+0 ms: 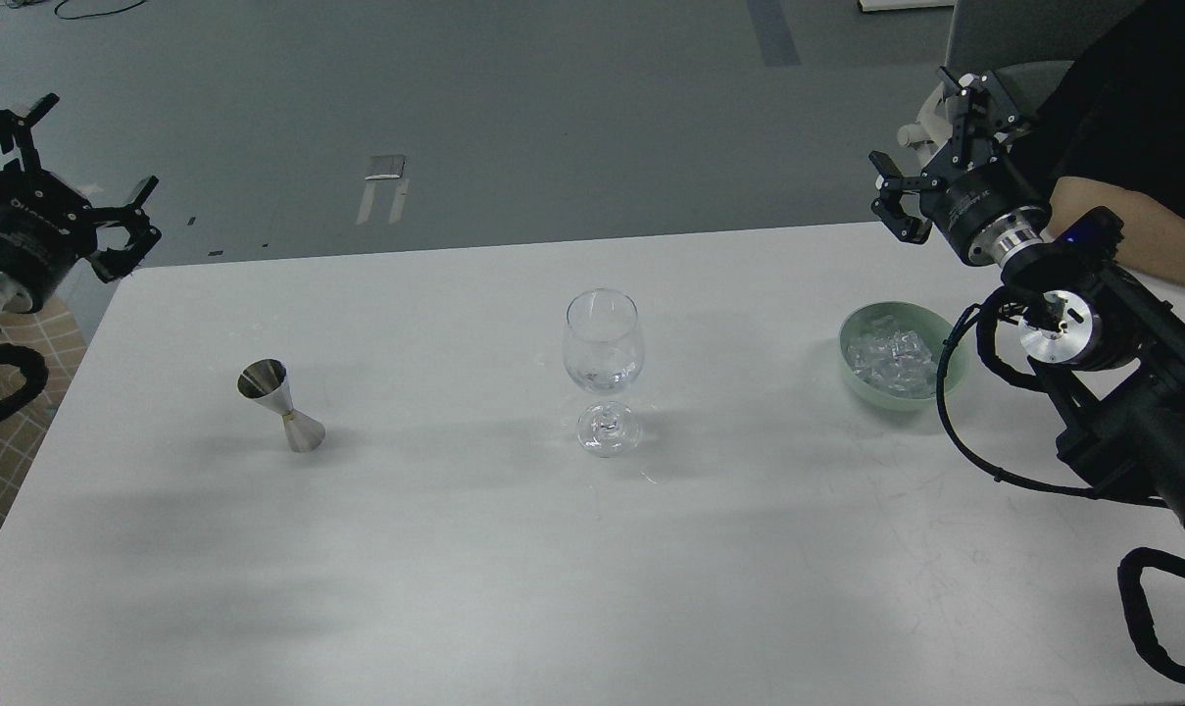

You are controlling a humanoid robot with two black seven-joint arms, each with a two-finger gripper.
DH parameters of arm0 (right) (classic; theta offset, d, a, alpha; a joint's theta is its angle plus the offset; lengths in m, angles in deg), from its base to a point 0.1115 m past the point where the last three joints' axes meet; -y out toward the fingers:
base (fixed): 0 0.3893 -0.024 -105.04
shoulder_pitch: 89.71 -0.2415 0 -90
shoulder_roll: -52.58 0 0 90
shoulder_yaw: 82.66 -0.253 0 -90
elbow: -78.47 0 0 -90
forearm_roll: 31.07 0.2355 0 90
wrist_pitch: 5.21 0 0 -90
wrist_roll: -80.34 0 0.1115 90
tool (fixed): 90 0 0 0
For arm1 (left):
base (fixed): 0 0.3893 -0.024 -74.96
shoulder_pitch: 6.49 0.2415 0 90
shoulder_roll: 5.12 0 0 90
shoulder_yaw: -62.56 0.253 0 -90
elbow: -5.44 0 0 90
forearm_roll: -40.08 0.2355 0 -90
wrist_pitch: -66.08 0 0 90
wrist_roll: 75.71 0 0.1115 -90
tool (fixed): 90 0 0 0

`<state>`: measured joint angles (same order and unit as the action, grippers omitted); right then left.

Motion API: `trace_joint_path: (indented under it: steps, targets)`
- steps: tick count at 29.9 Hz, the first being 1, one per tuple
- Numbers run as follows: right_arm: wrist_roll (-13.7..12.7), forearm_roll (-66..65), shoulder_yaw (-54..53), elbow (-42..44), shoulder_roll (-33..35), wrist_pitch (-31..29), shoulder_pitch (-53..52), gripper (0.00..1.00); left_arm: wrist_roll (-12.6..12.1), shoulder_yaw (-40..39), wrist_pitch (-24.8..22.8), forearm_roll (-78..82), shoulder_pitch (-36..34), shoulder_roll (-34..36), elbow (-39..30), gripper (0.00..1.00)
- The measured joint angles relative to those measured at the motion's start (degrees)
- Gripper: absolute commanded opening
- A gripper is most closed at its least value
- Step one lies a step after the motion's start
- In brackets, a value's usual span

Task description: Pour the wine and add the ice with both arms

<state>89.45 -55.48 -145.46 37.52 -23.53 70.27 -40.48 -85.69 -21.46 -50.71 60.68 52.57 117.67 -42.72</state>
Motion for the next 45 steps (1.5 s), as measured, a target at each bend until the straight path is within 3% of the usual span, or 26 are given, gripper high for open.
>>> trace_joint_path:
  steps: [5, 13, 19, 32, 40, 45]
  targets:
    - [0.3, -4.3, 3.5, -0.2, 1.8, -0.2, -0.3, 1.00, 2.0, 5.2, -1.2, 0.0, -6.3, -0.8, 8.9, 0.98]
    - [1.0, -11.5, 9.6, -7.2, 8.2, -0.2, 0.7, 1.00, 2.8, 6.8, -1.2, -0.5, -8.3, -4.2, 9.6, 0.98]
    - [1.5, -24.8, 11.8, -14.9, 15.2, 1.4, 3.0, 1.00, 2.8, 6.9, -1.2, 0.0, -8.9, -6.9, 9.6, 0.98]
    - [2.0, -60.3, 12.0, -28.0, 25.3, 13.2, 14.7, 1.00, 2.7, 7.8, -1.2, 0.2, -10.2, -9.9, 9.6, 0.98]
    - [4.4, -80.7, 12.0, -27.7, 25.7, 21.9, 21.5, 0.99, 2.7, 9.2, -1.2, 0.2, -10.4, -11.2, 9.6, 0.98]
    - [4.5, -84.7, 12.0, -25.4, 24.3, 25.1, 23.7, 0.99, 2.7, 9.2, -1.2, 0.2, -10.3, -11.9, 9.3, 0.98]
